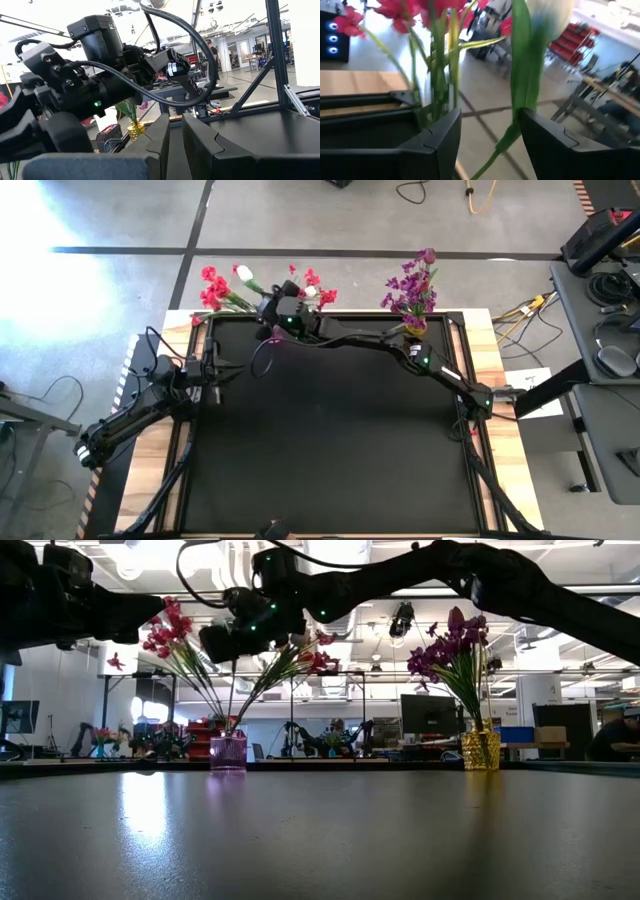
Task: Sort flowers into vase by color
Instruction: Put the white tulip into the purple vase, then return to Home Position
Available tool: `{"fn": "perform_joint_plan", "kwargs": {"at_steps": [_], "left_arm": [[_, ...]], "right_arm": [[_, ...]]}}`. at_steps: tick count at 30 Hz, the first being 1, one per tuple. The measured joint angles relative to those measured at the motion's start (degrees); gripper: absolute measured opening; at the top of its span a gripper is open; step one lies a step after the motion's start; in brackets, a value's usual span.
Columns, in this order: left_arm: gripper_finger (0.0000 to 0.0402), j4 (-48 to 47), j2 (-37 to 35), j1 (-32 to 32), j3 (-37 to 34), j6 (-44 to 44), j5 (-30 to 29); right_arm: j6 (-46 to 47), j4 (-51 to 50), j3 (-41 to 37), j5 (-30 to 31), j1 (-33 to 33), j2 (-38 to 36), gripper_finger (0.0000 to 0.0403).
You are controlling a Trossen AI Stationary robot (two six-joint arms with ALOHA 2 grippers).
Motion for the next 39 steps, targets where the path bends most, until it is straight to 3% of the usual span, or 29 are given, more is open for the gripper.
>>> {"fn": "perform_joint_plan", "kwargs": {"at_steps": [19, 22, 26, 30, 39], "left_arm": [[0.0036, -0.02, 0.0, 0.0, 0.0, -0.04, 0.0], [0.0036, -0.04, 0.0, 0.0, 0.0, -0.3, 0.0], [0.0036, -1.04, 0.0, 0.0, 0.0, -0.89, 0.0], [0.0036, -1.46, 0.11, 0.0, 0.0, -0.94, -0.21], [0.0036, -0.75, 0.11, 0.0, 0.0, -1.13, -0.57]], "right_arm": [[13.23, -19.47, 0.0, 0.85, 2.81, -3.72, 0.0174], [14.22, -23.34, 0.02, 0.39, 3.83, -4.33, 0.015], [13.8, -27.41, -0.89, -1.82, 5.36, -4.37, 0.0086], [13.62, -24.18, -3.9, -3.58, 5.65, -4.34, 0.0019], [11.5, -23.01, -4.02, -6.98, 6.85, -5.85, 0.0009]]}}
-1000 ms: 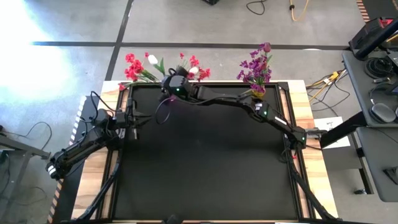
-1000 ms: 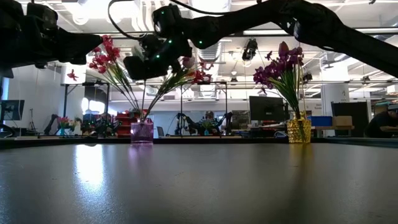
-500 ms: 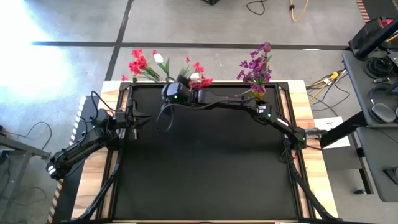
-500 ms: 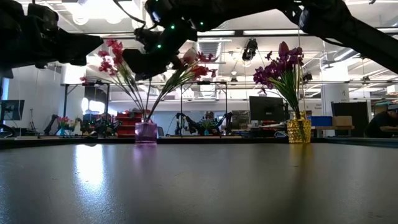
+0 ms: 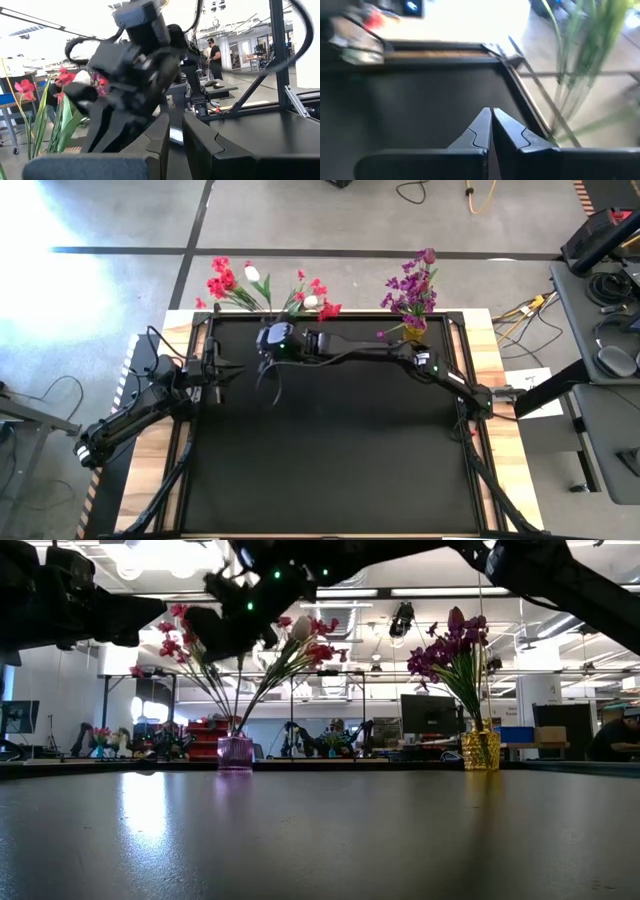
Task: Sort flowers into vase by color
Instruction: Return to Home Position
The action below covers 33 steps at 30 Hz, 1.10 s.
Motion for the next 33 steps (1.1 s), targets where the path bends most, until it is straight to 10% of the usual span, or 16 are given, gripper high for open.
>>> {"fn": "perform_joint_plan", "kwargs": {"at_steps": [33], "left_arm": [[0.0036, 1.85, 0.49, 0.0, 0.0, -2.74, -0.01]], "right_arm": [[3.52, -7.18, -3.74, -14.72, 5.62, -10.06, 0.0009]]}}
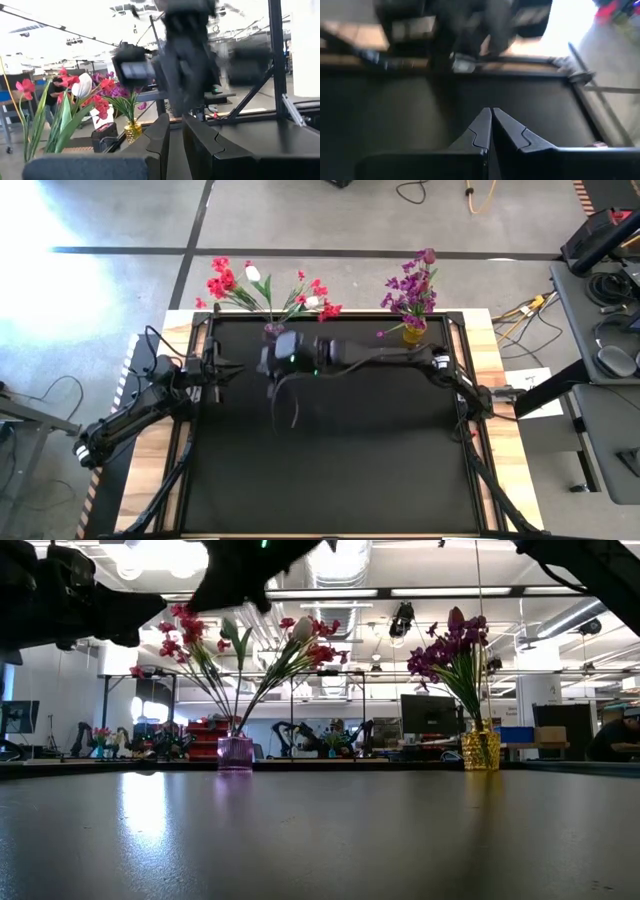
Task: Sort flowers into vase by color
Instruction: Return to Home Position
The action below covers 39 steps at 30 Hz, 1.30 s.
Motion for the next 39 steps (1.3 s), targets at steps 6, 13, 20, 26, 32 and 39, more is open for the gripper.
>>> {"fn": "perform_joint_plan", "kwargs": {"at_steps": [6, 13, 20, 26, 32, 39], "left_arm": [[0.0036, 0.13, 2.61, 0.0, 0.0, -1.27, 0.03], [0.0036, 5.39, 8.18, -0.11, -0.09, -0.85, 0.03], [0.0036, 11.85, 16.5, -0.89, -0.13, -0.24, -3.49], [0.0036, 15.64, 21.97, -1.27, -0.13, 2.47, -4.47], [0.0036, 15.43, 20.75, -1.18, -0.13, 3.8, -4.61], [0.0036, 15.14, 18.01, -1.16, -0.15, 4.0, -6.06]], "right_arm": [[1.63, 19.86, -19.05, 1.41, 1.68, -0.86, 0.0009], [3.76, 36.93, -40.67, 1.56, 1.53, -7.43, 0.0009], [2.99, 52.34, -64.1, 1.57, 0.91, -21.01, 0.0009], [2.09, 56.47, -81.13, 1.57, -0.34, -34.73, 0.0009], [1.12, 56.62, -96.08, 1.77, -1.73, -52.84, 0.0009], [0.09, 56.37, -112.97, 3.69, -2.3, -77.99, 0.0009]]}}
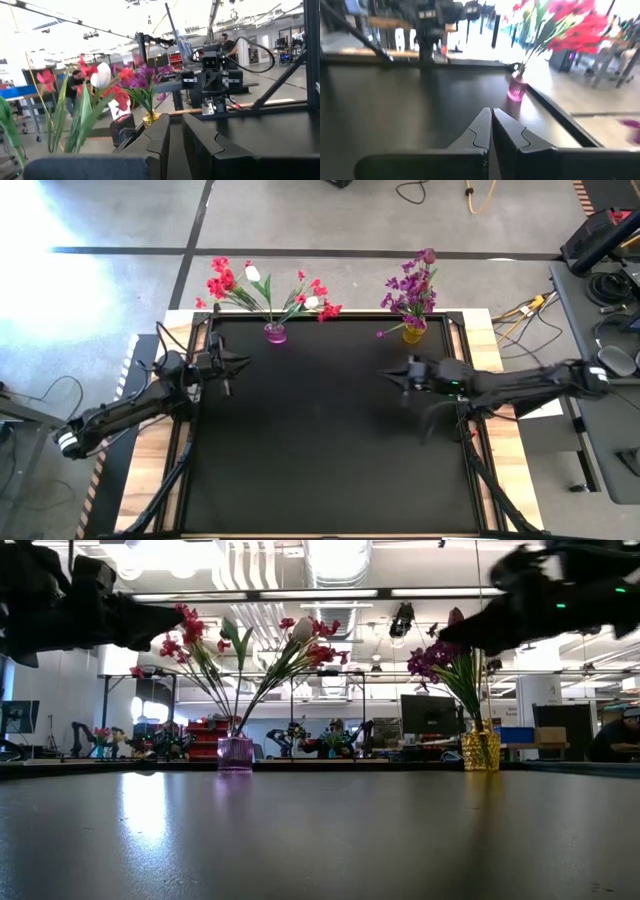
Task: Sort flowers into vase by color
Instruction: Return to Home Position
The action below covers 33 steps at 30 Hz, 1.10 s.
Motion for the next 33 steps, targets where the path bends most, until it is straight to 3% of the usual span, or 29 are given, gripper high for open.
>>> {"fn": "perform_joint_plan", "kwargs": {"at_steps": [6, 13, 24, 28, 33], "left_arm": [[0.0036, -0.83, -2.65, 1.19, -0.02, 0.53, -4.23], [0.0036, -4.91, -6.62, 4.07, -0.02, 0.24, -4.41], [0.0036, -19.8, -19.87, 7.38, -0.04, -0.95, -4.69], [0.0036, -21.97, -19.56, 7.53, -0.07, -0.08, -5.78], [0.0036, -23.77, -19.72, 7.67, -0.07, 0.93, -9.04]], "right_arm": [[0.57, -8.19, -9.59, 4.14, 0.05, -22.84, 0.0009], [0.14, -24.76, -12.92, 7.94, 0.05, -46.39, 0.0009], [-0.04, -26.1, -13.55, 6.99, -0.06, -46.55, 0.0009], [0.6, -25.9, -13.55, 4.99, -0.06, -46.48, 0.0009], [0.74, -26.18, -13.55, 7.66, -0.06, -46.2, 0.0009]]}}
